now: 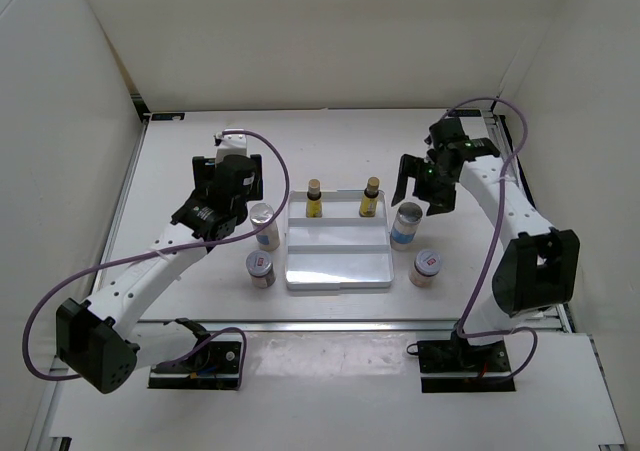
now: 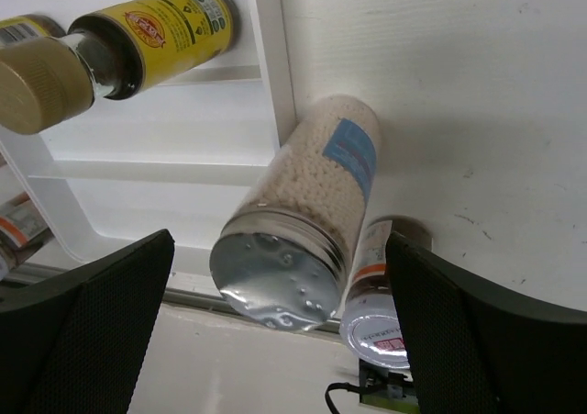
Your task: Organize the condiment bottles
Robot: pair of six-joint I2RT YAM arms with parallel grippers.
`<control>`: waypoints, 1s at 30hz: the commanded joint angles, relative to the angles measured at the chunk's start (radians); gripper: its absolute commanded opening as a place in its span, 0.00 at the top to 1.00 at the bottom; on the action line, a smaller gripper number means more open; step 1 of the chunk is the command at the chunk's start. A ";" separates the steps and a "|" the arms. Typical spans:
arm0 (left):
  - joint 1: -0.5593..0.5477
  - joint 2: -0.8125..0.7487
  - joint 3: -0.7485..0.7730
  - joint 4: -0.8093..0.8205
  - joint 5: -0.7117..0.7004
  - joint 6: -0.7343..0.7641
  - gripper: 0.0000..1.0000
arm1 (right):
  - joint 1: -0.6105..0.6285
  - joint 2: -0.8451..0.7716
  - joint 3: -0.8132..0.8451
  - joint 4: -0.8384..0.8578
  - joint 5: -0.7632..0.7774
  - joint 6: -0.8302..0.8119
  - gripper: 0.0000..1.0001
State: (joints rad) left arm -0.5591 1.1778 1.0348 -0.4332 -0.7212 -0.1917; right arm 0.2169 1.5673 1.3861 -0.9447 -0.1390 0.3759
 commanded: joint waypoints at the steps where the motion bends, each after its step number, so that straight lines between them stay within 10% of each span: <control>1: -0.001 -0.035 -0.009 0.013 -0.004 0.006 0.00 | 0.035 0.039 0.066 -0.029 0.068 -0.023 0.00; 14: -0.001 -0.035 -0.009 0.004 -0.004 0.006 0.00 | 0.101 0.082 0.103 -0.120 0.168 -0.003 0.19; 30: -0.001 -0.035 -0.009 0.004 -0.004 0.006 0.00 | 0.128 0.082 0.324 -0.235 0.236 -0.003 0.77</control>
State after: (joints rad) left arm -0.5591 1.1778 1.0271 -0.4343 -0.7212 -0.1909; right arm 0.3424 1.6756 1.6409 -1.1545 0.0914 0.3714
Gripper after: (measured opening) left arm 0.998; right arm 0.647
